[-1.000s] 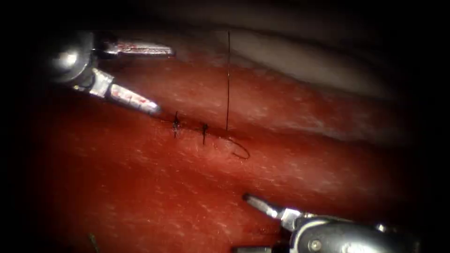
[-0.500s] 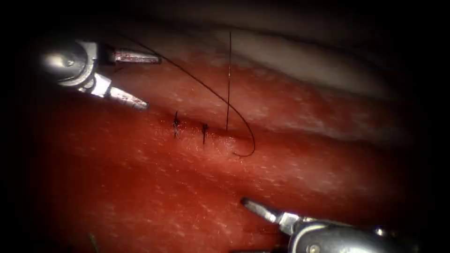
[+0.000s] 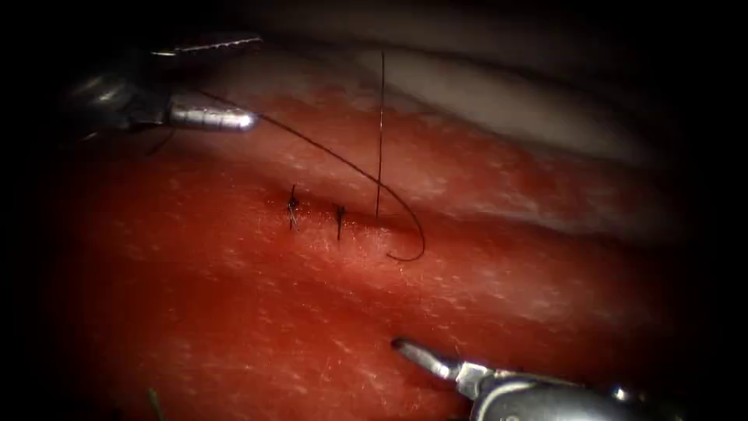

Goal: Wound Closure

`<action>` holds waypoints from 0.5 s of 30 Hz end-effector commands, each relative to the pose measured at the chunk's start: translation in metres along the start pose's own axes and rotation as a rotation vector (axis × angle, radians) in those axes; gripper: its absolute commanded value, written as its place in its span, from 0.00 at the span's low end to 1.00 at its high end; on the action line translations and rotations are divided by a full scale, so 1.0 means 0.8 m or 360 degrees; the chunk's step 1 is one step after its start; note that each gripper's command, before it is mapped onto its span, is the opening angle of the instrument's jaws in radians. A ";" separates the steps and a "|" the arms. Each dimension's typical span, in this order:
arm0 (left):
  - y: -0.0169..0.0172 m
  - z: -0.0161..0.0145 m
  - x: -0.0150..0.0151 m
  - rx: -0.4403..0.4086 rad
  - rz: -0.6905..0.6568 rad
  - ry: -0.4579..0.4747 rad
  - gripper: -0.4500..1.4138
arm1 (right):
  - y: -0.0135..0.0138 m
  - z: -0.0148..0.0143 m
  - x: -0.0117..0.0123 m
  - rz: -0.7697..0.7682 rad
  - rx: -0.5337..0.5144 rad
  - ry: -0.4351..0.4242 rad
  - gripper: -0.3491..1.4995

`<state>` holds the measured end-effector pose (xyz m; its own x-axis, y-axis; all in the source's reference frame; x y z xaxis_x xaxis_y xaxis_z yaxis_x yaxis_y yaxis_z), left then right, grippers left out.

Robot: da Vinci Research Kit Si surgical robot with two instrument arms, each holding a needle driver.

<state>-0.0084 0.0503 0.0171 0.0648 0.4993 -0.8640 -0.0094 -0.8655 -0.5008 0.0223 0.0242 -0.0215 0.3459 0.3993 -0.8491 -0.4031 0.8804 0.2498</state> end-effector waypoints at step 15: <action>0.0029 0.0011 -0.0016 -0.0064 0.0015 0.0042 0.05 | -0.0003 0.0014 0.0003 0.0008 0.0004 0.0003 0.84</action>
<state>-0.0088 0.0482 0.0168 0.0921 0.4869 -0.8686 0.0143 -0.8728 -0.4878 0.0226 0.0241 -0.0214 0.3438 0.4054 -0.8470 -0.4041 0.8781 0.2563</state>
